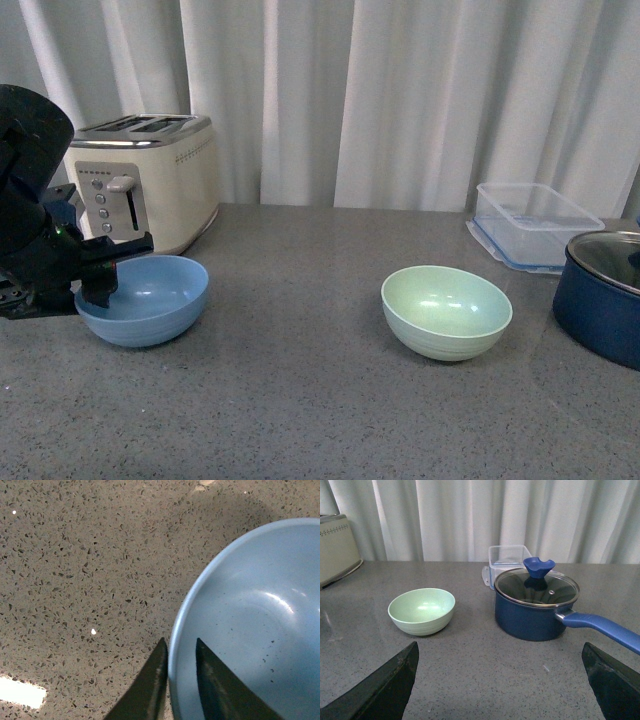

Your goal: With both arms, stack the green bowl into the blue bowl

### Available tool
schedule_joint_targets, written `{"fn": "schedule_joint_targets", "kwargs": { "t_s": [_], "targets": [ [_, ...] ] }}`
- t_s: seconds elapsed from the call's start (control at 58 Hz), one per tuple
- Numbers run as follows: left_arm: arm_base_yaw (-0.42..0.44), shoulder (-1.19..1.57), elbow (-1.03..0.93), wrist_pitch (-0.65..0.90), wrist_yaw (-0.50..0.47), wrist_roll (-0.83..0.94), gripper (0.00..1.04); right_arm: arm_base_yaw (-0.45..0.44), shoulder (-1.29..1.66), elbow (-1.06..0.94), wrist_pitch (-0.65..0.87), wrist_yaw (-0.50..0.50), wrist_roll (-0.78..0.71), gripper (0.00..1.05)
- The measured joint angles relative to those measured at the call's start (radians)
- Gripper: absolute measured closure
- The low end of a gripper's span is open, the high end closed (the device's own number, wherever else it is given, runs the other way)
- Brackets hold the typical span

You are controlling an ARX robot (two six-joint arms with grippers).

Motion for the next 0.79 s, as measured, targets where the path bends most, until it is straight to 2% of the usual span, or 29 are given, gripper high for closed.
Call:
{"fn": "schedule_joint_targets", "kwargs": {
  "t_s": [0.121, 0.31, 0.552, 0.793],
  "targets": [
    [-0.003, -0.014, -0.004, -0.006, 0.016, -0.01, 1.02, 0.0, 0.0, 0.0, 0.0, 0.0, 0.0, 0.1],
    [-0.03, -0.075, 0.002, -0.026, 0.027, -0.016, 1.01, 0.0, 0.0, 0.0, 0.0, 0.0, 0.0, 0.1],
    [-0.16, -0.082, 0.093, -0.047, 0.042, -0.049, 1.01, 0.0, 0.0, 0.0, 0.0, 0.0, 0.0, 0.1],
    [-0.252, 0.0, 0.154, -0.073, 0.032, -0.07, 1.01, 0.0, 0.0, 0.0, 0.0, 0.0, 0.0, 0.1]
  ]
}}
